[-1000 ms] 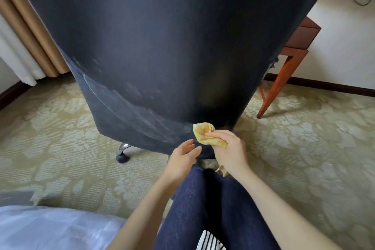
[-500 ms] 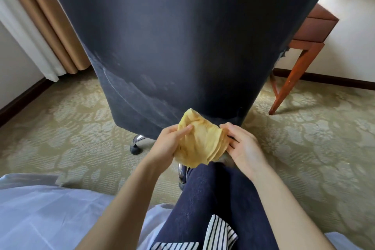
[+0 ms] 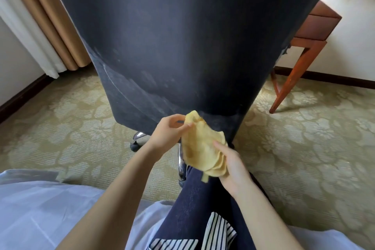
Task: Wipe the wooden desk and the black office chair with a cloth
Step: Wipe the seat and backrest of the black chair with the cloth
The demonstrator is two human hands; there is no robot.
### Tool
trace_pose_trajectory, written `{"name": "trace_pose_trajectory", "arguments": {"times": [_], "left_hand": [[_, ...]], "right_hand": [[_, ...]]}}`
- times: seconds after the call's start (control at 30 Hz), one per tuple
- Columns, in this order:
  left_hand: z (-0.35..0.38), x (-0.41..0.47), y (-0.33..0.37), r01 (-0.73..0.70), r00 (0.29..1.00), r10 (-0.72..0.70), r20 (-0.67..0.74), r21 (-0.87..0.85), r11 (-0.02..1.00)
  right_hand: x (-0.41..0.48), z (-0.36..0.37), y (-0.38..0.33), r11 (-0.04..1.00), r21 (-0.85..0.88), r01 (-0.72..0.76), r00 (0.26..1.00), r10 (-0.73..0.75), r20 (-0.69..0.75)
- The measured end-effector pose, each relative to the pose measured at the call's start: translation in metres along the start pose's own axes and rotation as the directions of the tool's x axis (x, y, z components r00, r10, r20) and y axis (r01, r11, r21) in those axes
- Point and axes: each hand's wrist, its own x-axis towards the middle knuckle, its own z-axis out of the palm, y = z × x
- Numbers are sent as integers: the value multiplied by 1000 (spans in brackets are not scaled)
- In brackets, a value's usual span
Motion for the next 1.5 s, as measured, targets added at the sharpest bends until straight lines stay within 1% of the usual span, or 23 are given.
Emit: {"name": "trace_pose_trajectory", "arguments": {"times": [0.07, 0.13, 0.2, 0.23, 0.27, 0.33, 0.4, 0.43, 0.47, 0.53, 0.6, 0.67, 0.7, 0.73, 0.77, 0.87, 0.93, 1.03, 1.1, 1.17, 1.33, 1.43, 1.5], "left_hand": [[-1, 1, -4, 20, 999, -18, -33, 61, 998], [-5, 2, -7, 49, 996, -43, -72, 83, 995], [-15, 5, -9, 64, 990, -51, -134, 91, 994], [-21, 7, -10, 70, 984, -53, -169, 95, 993], [-28, 9, -10, 74, 978, -54, -201, 89, 993], [-48, 17, -12, 80, 960, -63, -273, 51, 995], [-68, 25, -13, 77, 942, -67, -328, 17, 997], [-78, 29, -13, 75, 935, -63, -350, 21, 997], [-87, 34, -13, 73, 930, -55, -363, 34, 997], [-107, 45, -14, 57, 922, -22, -387, 77, 995], [-114, 50, -15, 43, 928, -2, -372, 101, 994], [-118, 53, -18, 38, 933, 11, -360, 129, 991], [-122, 57, -20, 37, 931, 19, -364, 147, 988], [-125, 60, -22, 36, 928, 26, -372, 158, 987], [-130, 65, -24, 34, 923, 29, -384, 156, 987], [-140, 74, -28, 30, 920, 37, -389, 164, 986], [-147, 76, -32, 34, 920, 40, -391, 179, 983], [-156, 75, -35, 47, 914, 30, -404, 180, 983], [-159, 72, -36, 54, 913, 23, -406, 176, 983], [-162, 67, -39, 60, 914, 17, -406, 176, 982], [-164, 53, -44, 57, 917, 19, -399, 179, 982], [-166, 49, -46, 69, 912, 11, -410, 180, 981], [-167, 48, -45, 73, 908, 5, -419, 171, 983]], "right_hand": [[5, 2, -6, 989, 133, 62, 997, -55, -59], [12, 10, -13, 955, 191, 226, 971, -204, -126], [17, 24, -20, 912, 97, 399, 899, -368, -236], [20, 32, -23, 878, 5, 479, 841, -458, -288], [23, 41, -26, 826, -97, 555, 769, -554, -318], [36, 63, -30, 690, -298, 660, 618, -724, -308], [49, 89, -32, 531, -426, 733, 489, -846, -213], [57, 104, -32, 429, -476, 767, 417, -898, -137], [64, 120, -33, 301, -536, 788, 322, -945, -58], [87, 149, -34, -6, -627, 779, 100, -986, 133], [106, 162, -34, -267, -677, 686, -65, -949, 308], [127, 164, -29, -474, -670, 572, -185, -870, 457], [139, 166, -25, -563, -645, 517, -221, -815, 535], [149, 165, -20, -641, -613, 462, -240, -756, 609], [161, 165, -16, -702, -572, 424, -242, -696, 676], [184, 147, -7, -823, -432, 369, -217, -528, 821], [195, 128, -2, -874, -343, 344, -149, -411, 899], [200, 104, -3, -918, -225, 327, 11, -234, 972], [199, 94, -8, -932, -151, 331, 67, -136, 988], [196, 90, -14, -928, -112, 356, 80, -89, 993], [183, 76, -22, -906, -90, 413, 102, -52, 993], [179, 59, -28, -910, -101, 401, 104, -65, 992], [174, 51, -33, -898, -123, 423, 106, -86, 991]]}}
